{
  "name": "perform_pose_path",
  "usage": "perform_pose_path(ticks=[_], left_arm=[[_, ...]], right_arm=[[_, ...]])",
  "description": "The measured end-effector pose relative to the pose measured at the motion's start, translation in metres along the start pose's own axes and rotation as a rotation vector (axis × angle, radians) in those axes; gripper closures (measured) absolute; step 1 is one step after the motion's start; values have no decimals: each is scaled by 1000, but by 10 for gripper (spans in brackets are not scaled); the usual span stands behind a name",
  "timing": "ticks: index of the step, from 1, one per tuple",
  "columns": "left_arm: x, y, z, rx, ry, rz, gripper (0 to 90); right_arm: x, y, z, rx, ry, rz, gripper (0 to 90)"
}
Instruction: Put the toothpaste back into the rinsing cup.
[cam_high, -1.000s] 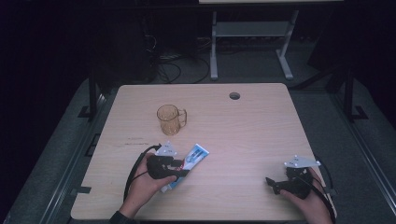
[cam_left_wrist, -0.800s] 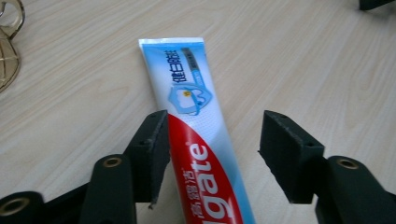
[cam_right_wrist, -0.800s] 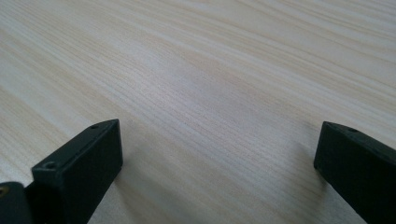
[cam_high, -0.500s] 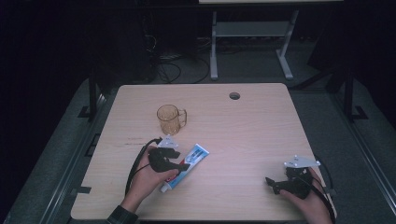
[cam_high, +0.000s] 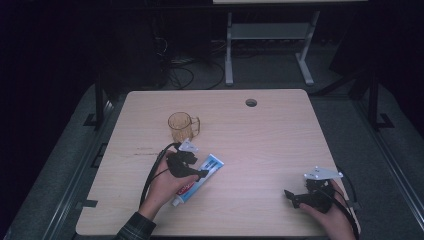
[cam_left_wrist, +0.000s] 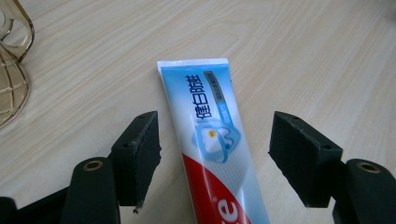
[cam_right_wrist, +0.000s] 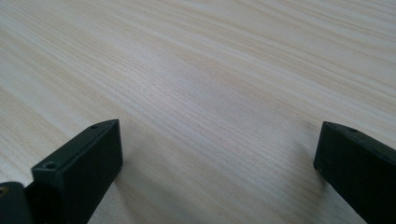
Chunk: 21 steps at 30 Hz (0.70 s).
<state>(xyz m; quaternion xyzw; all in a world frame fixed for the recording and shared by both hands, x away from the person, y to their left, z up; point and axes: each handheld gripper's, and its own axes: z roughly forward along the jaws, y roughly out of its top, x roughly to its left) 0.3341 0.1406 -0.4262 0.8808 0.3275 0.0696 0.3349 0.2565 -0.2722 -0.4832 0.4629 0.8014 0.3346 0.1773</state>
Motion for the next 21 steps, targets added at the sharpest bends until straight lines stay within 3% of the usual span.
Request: perform_pose_path(ticks=[16,21], left_arm=[[-1,10,27,57,28,6,323],[-3,10,36,86,56,12,325]], right_arm=[[0,0,0,0,0,0,5],[0,0,0,0,0,0,5]])
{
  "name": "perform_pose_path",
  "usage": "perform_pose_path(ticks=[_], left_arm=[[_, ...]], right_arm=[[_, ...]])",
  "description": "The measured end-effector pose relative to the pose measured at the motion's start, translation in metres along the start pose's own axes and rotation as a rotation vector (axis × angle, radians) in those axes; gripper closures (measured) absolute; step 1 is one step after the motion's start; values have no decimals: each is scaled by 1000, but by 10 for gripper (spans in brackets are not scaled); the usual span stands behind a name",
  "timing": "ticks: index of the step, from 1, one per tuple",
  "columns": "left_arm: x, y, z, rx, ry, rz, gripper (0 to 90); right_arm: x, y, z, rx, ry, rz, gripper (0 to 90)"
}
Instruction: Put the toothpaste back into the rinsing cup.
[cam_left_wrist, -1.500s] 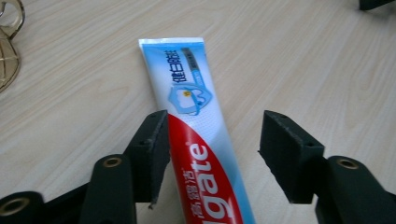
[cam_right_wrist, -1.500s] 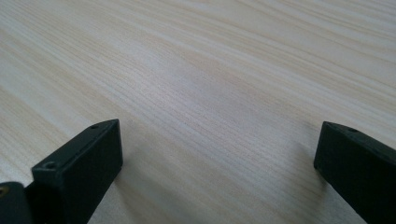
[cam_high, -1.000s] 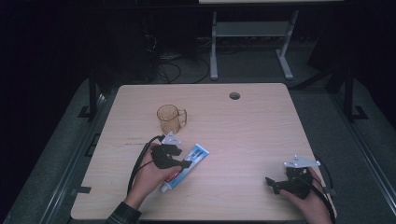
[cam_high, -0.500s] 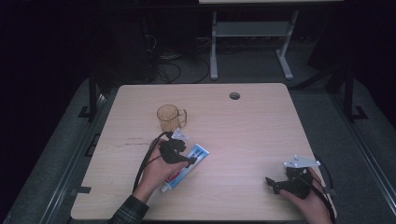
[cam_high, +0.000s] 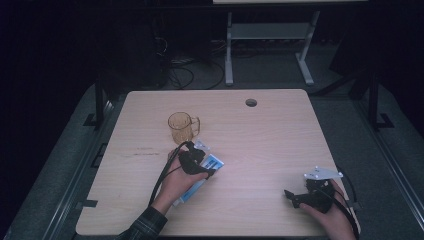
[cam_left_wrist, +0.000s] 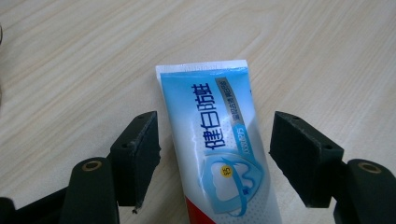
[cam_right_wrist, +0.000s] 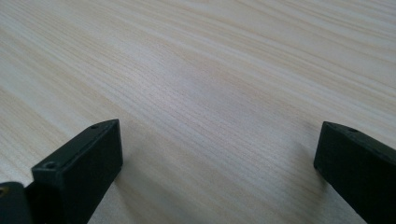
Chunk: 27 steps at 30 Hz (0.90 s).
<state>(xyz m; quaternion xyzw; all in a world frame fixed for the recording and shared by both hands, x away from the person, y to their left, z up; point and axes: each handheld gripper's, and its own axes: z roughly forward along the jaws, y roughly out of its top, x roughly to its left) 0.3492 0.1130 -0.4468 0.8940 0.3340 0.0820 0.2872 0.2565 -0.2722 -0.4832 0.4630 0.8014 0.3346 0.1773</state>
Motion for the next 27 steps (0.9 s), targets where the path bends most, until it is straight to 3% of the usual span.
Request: perform_pose_path(ticks=[11,18,27], left_arm=[[-3,0,8,37,17,20,335],[-7,0,10,32,42,33,349],[-10,0,8,45,42,36,427]], right_arm=[[0,0,0,0,0,0,5],[0,0,0,0,0,0,5],[0,0,0,0,0,0,5]])
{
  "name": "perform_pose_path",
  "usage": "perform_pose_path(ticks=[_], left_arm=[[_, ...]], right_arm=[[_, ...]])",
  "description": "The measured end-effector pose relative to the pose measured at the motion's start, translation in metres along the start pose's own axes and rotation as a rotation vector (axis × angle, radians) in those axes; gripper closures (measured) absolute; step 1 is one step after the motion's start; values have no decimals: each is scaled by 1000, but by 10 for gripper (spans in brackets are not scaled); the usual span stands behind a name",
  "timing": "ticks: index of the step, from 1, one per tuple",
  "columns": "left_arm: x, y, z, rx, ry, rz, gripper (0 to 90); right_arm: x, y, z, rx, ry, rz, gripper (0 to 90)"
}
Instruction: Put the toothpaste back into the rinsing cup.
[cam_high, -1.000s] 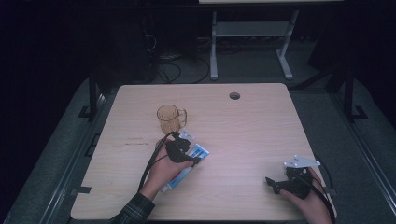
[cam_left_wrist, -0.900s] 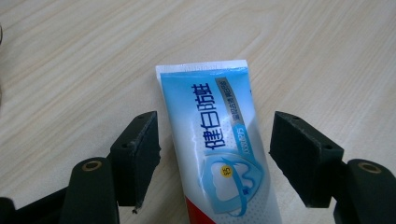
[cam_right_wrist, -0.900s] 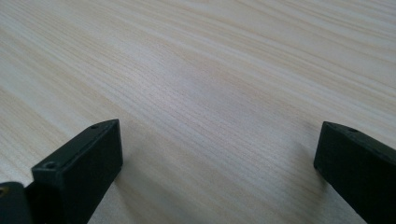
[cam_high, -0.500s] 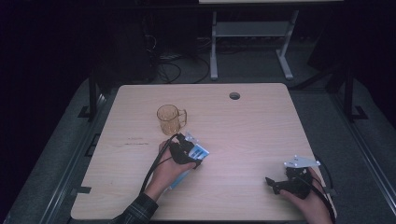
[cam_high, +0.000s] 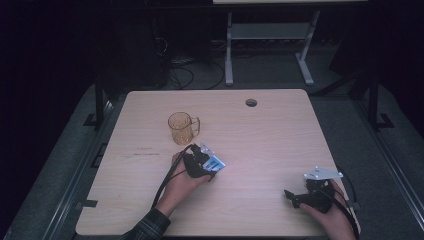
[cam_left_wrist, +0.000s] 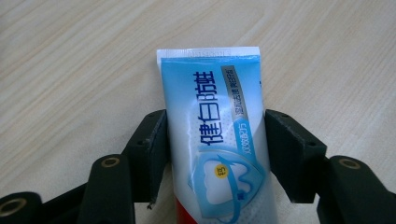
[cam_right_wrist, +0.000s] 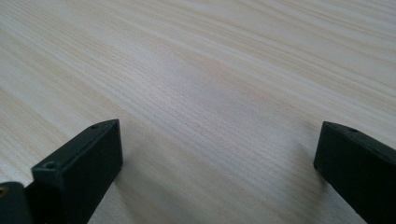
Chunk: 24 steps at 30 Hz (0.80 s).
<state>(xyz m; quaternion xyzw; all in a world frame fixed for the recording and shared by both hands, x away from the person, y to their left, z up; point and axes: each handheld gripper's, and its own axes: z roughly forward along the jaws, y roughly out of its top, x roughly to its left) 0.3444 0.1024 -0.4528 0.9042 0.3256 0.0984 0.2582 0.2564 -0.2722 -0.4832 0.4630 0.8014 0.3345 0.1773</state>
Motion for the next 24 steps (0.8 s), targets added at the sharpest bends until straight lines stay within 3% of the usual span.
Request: perform_pose_path(ticks=[18,24], left_arm=[[-4,1,-3,23,6,-16,571],[-4,1,-6,39,-13,-26,644]], right_arm=[[0,0,0,0,1,0,5],[0,0,0,0,1,-1,5]])
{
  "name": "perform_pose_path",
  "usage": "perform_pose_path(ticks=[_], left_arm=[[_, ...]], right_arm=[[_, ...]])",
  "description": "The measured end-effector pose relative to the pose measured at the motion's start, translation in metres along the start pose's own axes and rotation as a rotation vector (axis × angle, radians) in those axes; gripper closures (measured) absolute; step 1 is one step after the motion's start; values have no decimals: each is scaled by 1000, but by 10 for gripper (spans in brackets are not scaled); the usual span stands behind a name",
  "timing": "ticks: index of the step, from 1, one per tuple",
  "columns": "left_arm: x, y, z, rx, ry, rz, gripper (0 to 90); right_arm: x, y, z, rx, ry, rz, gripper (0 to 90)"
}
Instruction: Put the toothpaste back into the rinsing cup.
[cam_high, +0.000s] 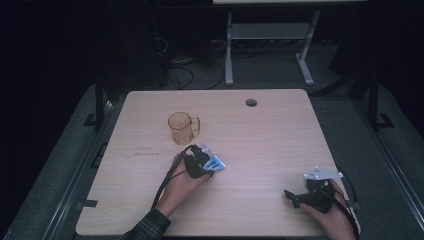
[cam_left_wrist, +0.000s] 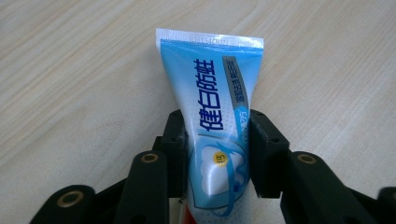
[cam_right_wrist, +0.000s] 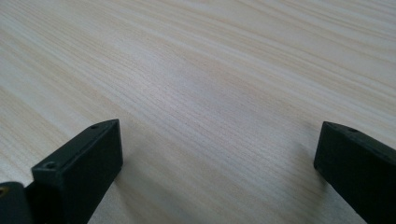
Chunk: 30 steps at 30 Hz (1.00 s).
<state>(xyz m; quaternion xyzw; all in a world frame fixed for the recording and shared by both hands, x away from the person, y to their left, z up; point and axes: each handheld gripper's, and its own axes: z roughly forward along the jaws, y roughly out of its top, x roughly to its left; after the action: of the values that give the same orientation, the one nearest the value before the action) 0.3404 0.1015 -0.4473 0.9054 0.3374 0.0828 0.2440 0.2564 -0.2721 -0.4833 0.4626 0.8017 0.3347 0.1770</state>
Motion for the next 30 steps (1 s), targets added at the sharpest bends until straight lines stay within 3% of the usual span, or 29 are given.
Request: perform_pose_path(ticks=[4,16,22,30], left_arm=[[2,0,-2,6,-15,-6,702],[5,-2,-7,-4,-74,-8,720],[8,-4,-16,-53,-121,-22,725],[11,-5,-27,-86,-145,-29,729]], right_arm=[[0,0,0,0,0,0,5],[0,0,0,0,1,0,5],[0,0,0,-1,2,-1,5],[0,0,0,0,3,-2,5]])
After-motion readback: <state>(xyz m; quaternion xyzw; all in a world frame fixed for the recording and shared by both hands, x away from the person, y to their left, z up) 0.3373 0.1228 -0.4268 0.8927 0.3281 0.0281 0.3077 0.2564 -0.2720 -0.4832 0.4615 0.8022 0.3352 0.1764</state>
